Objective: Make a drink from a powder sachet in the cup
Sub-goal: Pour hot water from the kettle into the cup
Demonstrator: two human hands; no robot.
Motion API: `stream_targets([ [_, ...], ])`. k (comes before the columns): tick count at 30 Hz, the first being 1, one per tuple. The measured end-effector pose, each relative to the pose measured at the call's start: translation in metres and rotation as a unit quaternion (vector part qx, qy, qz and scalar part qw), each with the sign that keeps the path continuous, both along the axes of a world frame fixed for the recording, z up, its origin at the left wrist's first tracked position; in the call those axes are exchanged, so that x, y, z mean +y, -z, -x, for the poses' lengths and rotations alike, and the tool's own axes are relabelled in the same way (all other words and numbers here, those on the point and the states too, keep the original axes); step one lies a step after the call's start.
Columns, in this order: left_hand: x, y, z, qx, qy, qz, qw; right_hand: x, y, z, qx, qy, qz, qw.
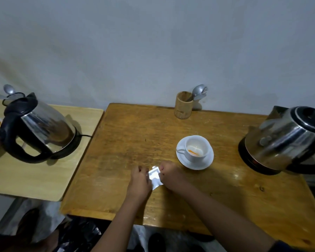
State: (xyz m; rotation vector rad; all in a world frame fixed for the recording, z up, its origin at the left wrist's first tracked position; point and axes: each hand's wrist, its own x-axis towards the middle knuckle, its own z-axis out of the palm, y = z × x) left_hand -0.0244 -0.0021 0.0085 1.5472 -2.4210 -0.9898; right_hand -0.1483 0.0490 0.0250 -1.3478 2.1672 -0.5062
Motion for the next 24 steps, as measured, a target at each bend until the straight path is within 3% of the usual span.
stream_targets([
  [3, -0.002, -0.013, 0.011, -0.052, 0.034, 0.065, 0.996, 0.003, -0.017, 0.011, -0.039, 0.036, 0.084, 0.995],
  [7, -0.011, -0.032, 0.044, -0.022, 0.047, 0.089, 0.995, 0.019, -0.07, 0.054, -0.102, 0.104, 0.207, 0.967],
  [10, -0.017, -0.04, 0.077, 0.071, 0.007, 0.041, 0.997, 0.046, -0.113, 0.104, -0.059, 0.16, 0.302, 0.938],
  [14, -0.009, -0.044, 0.111, 0.125, 0.022, 0.016, 0.992, 0.098, -0.16, 0.172, 0.037, 0.295, 0.429, 0.853],
  [20, -0.002, -0.026, 0.135, 0.195, -0.002, -0.03, 0.98, 0.18, -0.184, 0.245, 0.104, 0.486, 0.476, 0.726],
  [24, 0.002, -0.017, 0.142, 0.203, -0.052, -0.032, 0.977, 0.209, -0.16, 0.279, -0.05, 0.598, 0.355, 0.717],
])
